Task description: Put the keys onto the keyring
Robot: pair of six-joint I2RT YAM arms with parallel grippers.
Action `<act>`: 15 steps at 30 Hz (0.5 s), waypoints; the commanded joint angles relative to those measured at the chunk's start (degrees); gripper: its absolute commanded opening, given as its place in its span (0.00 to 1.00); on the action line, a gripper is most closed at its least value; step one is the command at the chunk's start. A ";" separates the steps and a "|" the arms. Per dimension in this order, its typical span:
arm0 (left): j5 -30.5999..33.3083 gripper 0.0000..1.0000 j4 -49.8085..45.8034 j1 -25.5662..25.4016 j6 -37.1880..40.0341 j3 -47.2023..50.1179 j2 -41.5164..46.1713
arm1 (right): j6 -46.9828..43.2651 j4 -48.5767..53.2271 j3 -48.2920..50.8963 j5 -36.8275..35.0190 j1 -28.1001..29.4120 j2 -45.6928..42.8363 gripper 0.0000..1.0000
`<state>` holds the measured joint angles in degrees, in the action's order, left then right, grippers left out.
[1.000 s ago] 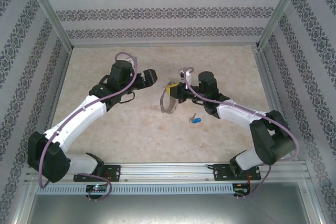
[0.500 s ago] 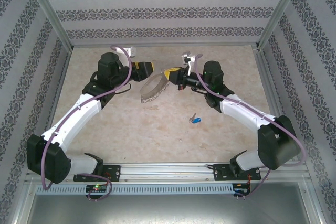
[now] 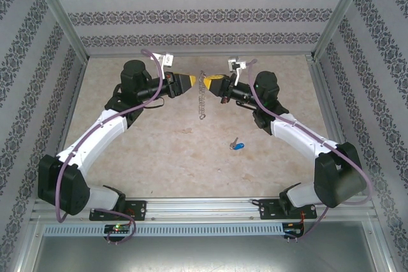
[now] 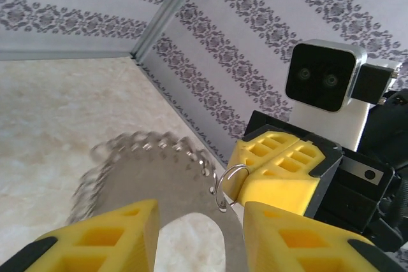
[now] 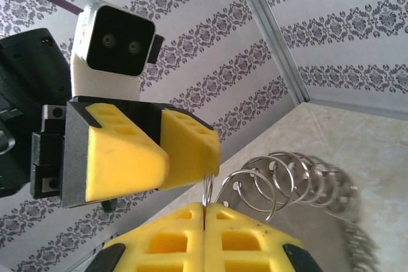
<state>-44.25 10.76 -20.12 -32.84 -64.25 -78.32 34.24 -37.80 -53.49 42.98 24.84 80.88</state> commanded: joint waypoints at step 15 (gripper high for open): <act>-6.43 0.39 14.10 -0.60 -7.10 2.03 -1.20 | 6.18 -11.31 -0.64 2.63 -0.66 -0.12 0.00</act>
<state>-49.34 20.29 -20.25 -38.92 -62.70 -79.53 39.16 -43.79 -53.49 44.49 24.84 80.84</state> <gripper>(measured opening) 0.393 0.064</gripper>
